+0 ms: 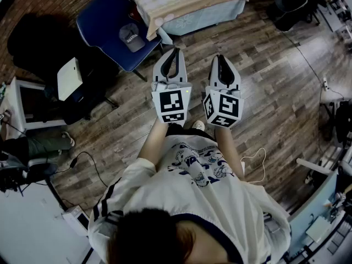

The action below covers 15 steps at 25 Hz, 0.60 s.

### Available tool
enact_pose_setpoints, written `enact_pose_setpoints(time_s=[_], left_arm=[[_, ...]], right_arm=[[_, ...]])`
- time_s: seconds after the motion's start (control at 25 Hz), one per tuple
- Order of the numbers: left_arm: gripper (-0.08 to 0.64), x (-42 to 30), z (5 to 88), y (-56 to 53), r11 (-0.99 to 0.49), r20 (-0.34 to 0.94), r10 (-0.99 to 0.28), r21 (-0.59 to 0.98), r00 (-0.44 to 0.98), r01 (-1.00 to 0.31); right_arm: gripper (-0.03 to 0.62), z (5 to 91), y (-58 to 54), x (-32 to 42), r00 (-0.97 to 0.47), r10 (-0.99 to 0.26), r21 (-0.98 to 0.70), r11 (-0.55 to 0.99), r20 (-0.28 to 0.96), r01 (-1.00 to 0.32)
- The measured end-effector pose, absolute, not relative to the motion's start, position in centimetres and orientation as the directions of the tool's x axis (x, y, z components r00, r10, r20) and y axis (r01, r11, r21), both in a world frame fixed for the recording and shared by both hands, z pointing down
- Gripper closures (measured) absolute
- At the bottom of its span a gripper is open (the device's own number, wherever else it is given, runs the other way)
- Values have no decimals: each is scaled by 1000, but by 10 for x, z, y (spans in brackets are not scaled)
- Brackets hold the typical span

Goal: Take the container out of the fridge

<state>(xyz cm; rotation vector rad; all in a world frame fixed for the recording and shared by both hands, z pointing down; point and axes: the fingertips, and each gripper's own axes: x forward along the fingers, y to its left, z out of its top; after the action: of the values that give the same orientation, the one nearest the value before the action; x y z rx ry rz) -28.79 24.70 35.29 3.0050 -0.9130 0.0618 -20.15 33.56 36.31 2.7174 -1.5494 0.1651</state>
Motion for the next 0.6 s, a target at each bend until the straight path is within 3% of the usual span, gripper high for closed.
enact_pose_setpoints(time_s=[0.6], left_arm=[[537, -280, 359, 215, -839, 43, -543, -11, 838, -543]], right_arm=[[541, 366, 305, -198, 509, -856, -30, -513, 89, -858]])
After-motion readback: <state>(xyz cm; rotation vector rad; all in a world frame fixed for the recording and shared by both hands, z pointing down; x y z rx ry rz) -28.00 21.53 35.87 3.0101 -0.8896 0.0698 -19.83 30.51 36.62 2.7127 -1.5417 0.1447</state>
